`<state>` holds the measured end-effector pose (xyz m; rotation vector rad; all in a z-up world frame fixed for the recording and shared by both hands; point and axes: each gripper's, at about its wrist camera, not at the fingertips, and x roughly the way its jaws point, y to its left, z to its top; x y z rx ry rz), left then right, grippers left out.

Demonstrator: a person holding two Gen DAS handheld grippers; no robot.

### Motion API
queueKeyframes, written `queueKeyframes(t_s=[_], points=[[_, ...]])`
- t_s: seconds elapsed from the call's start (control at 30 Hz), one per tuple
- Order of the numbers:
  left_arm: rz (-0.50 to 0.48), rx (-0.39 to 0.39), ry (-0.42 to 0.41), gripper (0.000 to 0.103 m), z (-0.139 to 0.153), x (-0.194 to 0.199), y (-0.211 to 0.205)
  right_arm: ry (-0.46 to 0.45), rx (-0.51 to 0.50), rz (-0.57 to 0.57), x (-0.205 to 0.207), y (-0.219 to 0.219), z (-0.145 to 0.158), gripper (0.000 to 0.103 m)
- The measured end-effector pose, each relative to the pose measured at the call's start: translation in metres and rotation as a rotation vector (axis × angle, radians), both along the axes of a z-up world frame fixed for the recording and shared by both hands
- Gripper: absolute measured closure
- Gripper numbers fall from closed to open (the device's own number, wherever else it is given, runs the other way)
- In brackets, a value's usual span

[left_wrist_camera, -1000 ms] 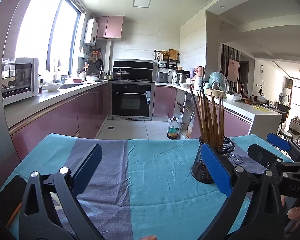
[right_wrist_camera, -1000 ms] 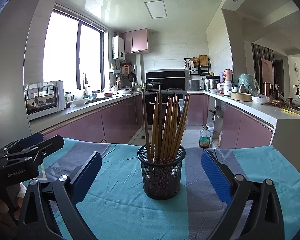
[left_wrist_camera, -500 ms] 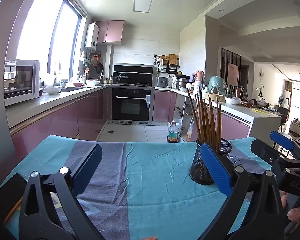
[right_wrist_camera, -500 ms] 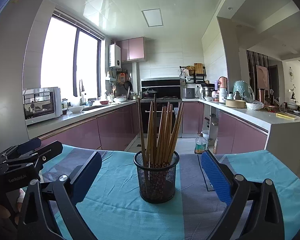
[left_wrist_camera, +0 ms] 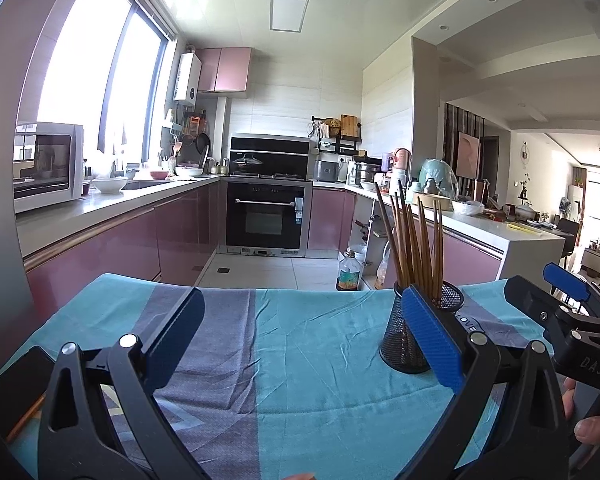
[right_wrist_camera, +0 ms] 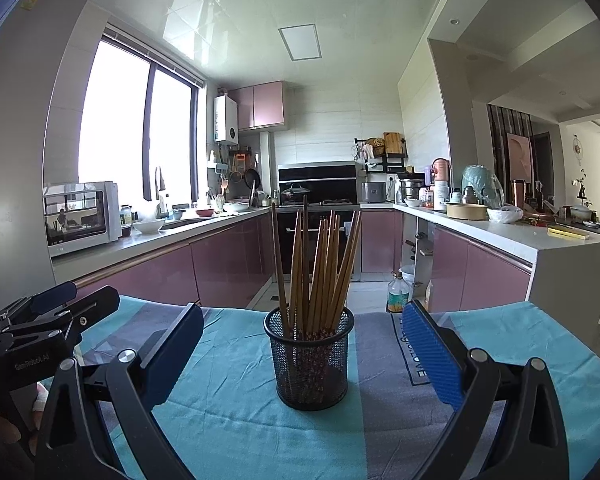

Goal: Organize utensils

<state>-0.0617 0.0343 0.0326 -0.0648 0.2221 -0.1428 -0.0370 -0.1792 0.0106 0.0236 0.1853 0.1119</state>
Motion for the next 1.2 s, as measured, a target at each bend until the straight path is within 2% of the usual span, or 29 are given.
queueKeyframes(t_s=[1.2], points=[[-0.002,0.007,0.005,0.006,-0.0031,-0.0064,-0.0019,0.013,0.009,-0.024,-0.0031,-0.0008,0.0005,0.007]])
